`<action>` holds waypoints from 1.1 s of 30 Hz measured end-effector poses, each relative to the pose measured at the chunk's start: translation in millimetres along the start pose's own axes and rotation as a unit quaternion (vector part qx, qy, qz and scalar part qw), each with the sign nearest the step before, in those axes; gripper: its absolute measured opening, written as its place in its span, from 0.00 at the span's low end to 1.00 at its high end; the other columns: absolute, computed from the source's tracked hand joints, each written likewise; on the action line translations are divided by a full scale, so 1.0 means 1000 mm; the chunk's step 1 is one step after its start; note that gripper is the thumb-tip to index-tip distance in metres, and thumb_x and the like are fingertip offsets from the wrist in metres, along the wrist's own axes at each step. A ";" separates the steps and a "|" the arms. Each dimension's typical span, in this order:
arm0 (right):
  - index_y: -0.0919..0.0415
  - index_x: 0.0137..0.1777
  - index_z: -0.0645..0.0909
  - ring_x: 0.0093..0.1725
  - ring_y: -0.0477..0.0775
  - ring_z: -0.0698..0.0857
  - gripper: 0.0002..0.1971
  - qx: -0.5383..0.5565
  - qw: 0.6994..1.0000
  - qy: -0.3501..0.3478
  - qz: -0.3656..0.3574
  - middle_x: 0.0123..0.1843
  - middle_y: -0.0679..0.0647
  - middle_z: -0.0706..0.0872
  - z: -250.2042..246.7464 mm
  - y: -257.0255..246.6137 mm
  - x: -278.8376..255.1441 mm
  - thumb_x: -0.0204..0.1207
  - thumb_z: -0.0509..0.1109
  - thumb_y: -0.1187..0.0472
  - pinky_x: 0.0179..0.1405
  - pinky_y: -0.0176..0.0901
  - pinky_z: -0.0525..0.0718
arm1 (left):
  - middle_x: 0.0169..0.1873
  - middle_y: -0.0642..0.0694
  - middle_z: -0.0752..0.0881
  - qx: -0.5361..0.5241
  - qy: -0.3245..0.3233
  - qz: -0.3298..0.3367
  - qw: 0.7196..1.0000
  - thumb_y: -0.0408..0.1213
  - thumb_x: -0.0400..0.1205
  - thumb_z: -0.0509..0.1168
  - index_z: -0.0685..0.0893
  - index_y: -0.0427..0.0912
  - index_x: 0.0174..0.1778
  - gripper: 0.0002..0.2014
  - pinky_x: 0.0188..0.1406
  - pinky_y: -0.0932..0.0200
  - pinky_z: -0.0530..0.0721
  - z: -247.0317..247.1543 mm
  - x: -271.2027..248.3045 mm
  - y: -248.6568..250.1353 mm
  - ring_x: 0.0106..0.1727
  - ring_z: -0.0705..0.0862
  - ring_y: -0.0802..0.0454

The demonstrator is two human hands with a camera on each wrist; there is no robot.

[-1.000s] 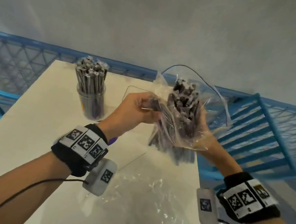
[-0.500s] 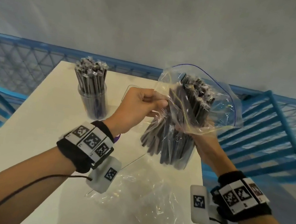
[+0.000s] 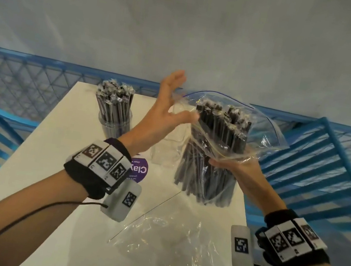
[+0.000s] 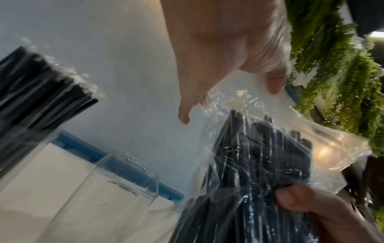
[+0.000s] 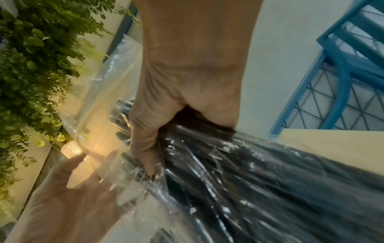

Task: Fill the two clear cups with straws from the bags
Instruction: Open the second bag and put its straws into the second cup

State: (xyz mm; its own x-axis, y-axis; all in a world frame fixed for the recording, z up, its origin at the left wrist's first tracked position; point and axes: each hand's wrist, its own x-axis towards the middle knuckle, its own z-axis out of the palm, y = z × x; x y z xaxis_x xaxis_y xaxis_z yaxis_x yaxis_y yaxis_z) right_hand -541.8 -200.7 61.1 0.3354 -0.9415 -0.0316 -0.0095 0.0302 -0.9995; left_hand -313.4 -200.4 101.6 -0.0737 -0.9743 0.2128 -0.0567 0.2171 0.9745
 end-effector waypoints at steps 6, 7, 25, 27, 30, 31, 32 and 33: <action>0.54 0.60 0.84 0.54 0.48 0.90 0.28 0.027 0.999 -0.007 -0.036 0.54 0.49 0.92 0.003 -0.018 0.012 0.58 0.85 0.57 0.51 0.43 0.89 | 0.68 0.52 0.79 0.020 -0.136 -0.094 0.986 0.52 0.74 0.68 0.69 0.56 0.73 0.30 0.63 0.60 0.79 0.026 -0.010 -0.014 0.63 0.81 0.63; 0.54 0.59 0.85 0.53 0.50 0.90 0.27 0.023 0.999 -0.005 -0.039 0.53 0.50 0.92 0.004 -0.023 0.016 0.58 0.84 0.54 0.49 0.44 0.89 | 0.60 0.56 0.83 0.018 -0.154 -0.098 0.983 0.49 0.78 0.64 0.73 0.52 0.69 0.22 0.56 0.71 0.79 0.034 -0.015 -0.019 0.57 0.82 0.70; 0.62 0.49 0.84 0.49 0.53 0.89 0.17 -0.087 0.993 -0.054 0.055 0.46 0.54 0.92 -0.016 -0.023 0.021 0.59 0.76 0.72 0.53 0.45 0.86 | 0.52 0.45 0.85 -0.002 0.007 -0.079 0.997 0.25 0.80 0.66 0.83 0.40 0.51 0.08 0.40 0.58 0.89 -0.023 0.023 -0.013 0.43 0.88 0.55; 0.59 0.51 0.83 0.51 0.51 0.89 0.20 -0.088 0.993 -0.069 0.033 0.48 0.53 0.92 -0.009 -0.028 0.021 0.57 0.76 0.71 0.50 0.40 0.87 | 0.51 0.43 0.88 0.052 0.001 -0.097 0.994 0.18 0.79 0.63 0.86 0.35 0.51 0.11 0.35 0.64 0.87 -0.018 0.024 -0.023 0.39 0.87 0.52; 0.59 0.48 0.80 0.43 0.44 0.90 0.18 -0.085 0.995 -0.049 0.002 0.39 0.48 0.91 -0.002 -0.034 0.027 0.63 0.72 0.79 0.41 0.32 0.86 | 0.55 0.40 0.88 0.075 -0.091 -0.121 0.986 0.23 0.79 0.65 0.83 0.33 0.62 0.15 0.49 0.57 0.87 -0.001 0.010 -0.043 0.46 0.88 0.46; 0.60 0.46 0.79 0.39 0.42 0.89 0.17 -0.089 0.995 -0.034 -0.003 0.35 0.47 0.91 -0.003 -0.035 0.030 0.64 0.70 0.81 0.38 0.32 0.85 | 0.55 0.41 0.88 0.071 -0.128 -0.136 0.980 0.26 0.79 0.68 0.83 0.36 0.63 0.16 0.55 0.54 0.86 0.007 0.001 -0.047 0.51 0.88 0.47; 0.61 0.45 0.78 0.36 0.41 0.89 0.15 -0.098 0.995 -0.023 -0.005 0.33 0.47 0.90 -0.004 -0.035 0.032 0.66 0.70 0.81 0.37 0.31 0.84 | 0.55 0.43 0.88 0.051 -0.157 -0.154 0.974 0.29 0.78 0.70 0.82 0.38 0.65 0.18 0.58 0.54 0.85 0.013 -0.006 -0.049 0.54 0.87 0.48; 0.62 0.47 0.77 0.35 0.39 0.88 0.14 -0.110 0.994 -0.020 -0.002 0.34 0.48 0.89 -0.005 -0.036 0.033 0.67 0.71 0.79 0.36 0.29 0.83 | 0.57 0.44 0.88 0.014 -0.185 -0.168 0.968 0.28 0.76 0.71 0.80 0.40 0.66 0.21 0.58 0.56 0.85 0.018 -0.012 -0.050 0.56 0.87 0.50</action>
State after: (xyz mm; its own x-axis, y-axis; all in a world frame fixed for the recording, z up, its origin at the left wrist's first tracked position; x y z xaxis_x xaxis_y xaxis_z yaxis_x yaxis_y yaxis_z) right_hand -535.4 -234.7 96.2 0.3730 -0.9273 -0.0317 -0.2113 -0.0516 -0.9761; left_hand -327.8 -198.8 49.4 -0.3974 -0.9035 -0.1604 -0.1664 -0.1009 0.9809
